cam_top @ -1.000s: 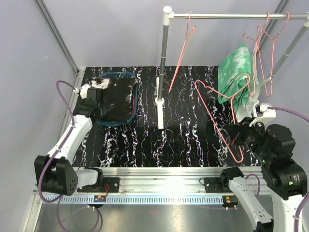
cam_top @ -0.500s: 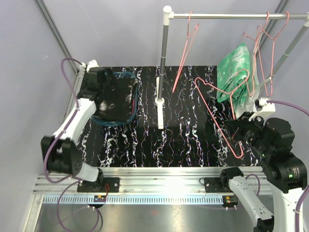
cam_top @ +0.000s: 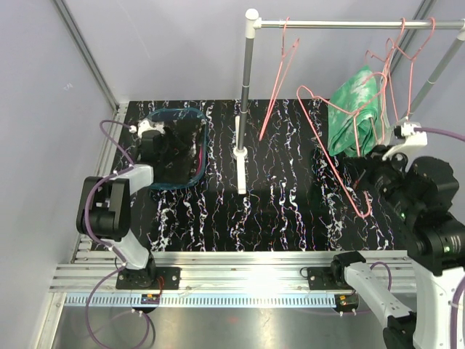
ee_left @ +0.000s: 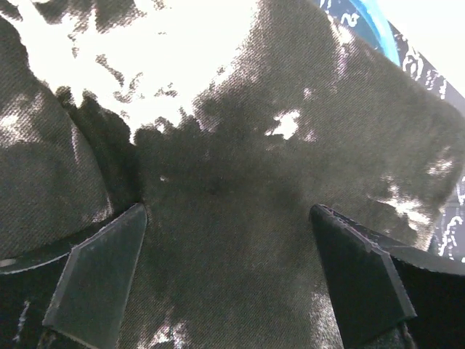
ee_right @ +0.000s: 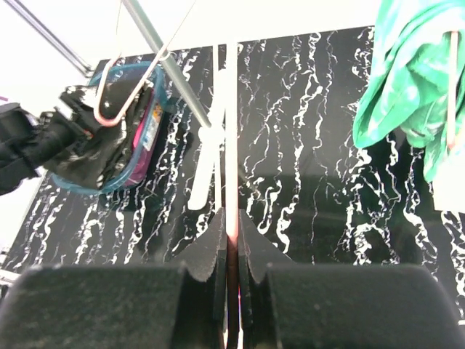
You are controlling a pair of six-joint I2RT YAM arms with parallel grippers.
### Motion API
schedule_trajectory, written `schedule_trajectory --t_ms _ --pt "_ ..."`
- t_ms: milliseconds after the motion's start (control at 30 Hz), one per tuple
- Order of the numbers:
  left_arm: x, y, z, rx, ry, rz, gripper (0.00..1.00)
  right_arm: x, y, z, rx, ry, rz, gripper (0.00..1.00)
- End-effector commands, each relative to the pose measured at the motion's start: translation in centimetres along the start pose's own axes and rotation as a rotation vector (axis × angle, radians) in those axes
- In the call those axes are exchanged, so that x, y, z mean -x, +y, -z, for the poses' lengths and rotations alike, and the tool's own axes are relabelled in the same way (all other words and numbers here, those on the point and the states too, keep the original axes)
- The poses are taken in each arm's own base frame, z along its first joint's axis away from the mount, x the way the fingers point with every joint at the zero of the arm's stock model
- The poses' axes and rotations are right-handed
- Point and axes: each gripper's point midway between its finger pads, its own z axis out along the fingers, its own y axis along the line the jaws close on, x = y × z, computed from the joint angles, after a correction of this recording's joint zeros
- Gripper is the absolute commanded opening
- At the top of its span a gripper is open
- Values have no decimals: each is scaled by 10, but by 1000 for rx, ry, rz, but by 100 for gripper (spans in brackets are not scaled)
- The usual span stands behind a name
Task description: Remove the trousers from the hanger
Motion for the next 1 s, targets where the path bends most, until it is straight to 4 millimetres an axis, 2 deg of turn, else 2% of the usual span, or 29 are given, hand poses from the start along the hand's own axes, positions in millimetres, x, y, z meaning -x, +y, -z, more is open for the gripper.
schedule_trajectory --t_ms 0,33,67,100,133,167,233,267,300,333,367,400,433,500,533,567,600,633,700,733,800,867,967 --pt "8 -7 14 -12 10 9 99 27 -2 -13 -25 -48 37 0" --pt "22 -13 20 -9 -6 -1 99 28 -4 -19 -39 -40 46 0" --pt "23 -10 31 36 32 -13 99 35 -4 -18 -44 -56 56 0" --pt "41 -15 44 55 3 -19 99 38 -7 -21 -60 -59 72 0" --pt "73 -34 56 39 -44 -28 99 41 -8 -26 -68 -58 82 0" --pt "73 -31 68 74 -9 -40 99 49 -7 -28 -67 -83 91 0" --pt "109 -54 98 42 -73 -50 99 57 -6 -36 -67 -97 95 0" --pt "109 -51 111 70 -50 -60 99 68 -4 -37 -61 -126 112 0" --pt "122 -55 130 70 -84 -59 99 75 -8 -39 -90 -144 118 0" --pt "130 -59 143 67 -97 -59 99 77 -11 -49 -102 -134 129 0" --pt "127 -55 156 79 -83 -66 99 90 -9 -48 -105 -167 151 0" --pt "127 -56 166 69 -86 -78 99 94 -10 -58 -109 -163 158 0" --pt "127 -55 185 52 -99 -83 99 108 -5 -57 -97 -203 169 0" --pt "121 -58 201 0 -96 -115 99 117 -7 -69 -111 -220 189 0" --pt "121 -60 218 -30 -112 -123 99 127 -6 -70 -112 -244 199 0" --pt "110 -59 220 -55 -84 -140 99 130 -9 -74 -129 -246 217 0" --pt "107 -58 225 -68 -82 -159 99 130 -11 -86 -137 -231 223 0" --pt "108 -58 239 -84 -104 -157 99 132 -12 -91 -141 -231 227 0" --pt "98 -51 248 -106 -116 -180 99 139 -12 -103 -142 -248 259 0" --pt "104 -54 268 -150 -184 -183 99 143 -11 -109 -133 -266 263 0" --pt "97 -46 275 -163 -213 -208 99 143 -10 -121 -123 -271 266 0" --pt "102 -40 294 -168 -288 -210 99 147 -12 -131 -133 -297 268 0" --pt "98 -23 301 -121 -315 -234 99 145 -15 -145 -198 -312 300 0"
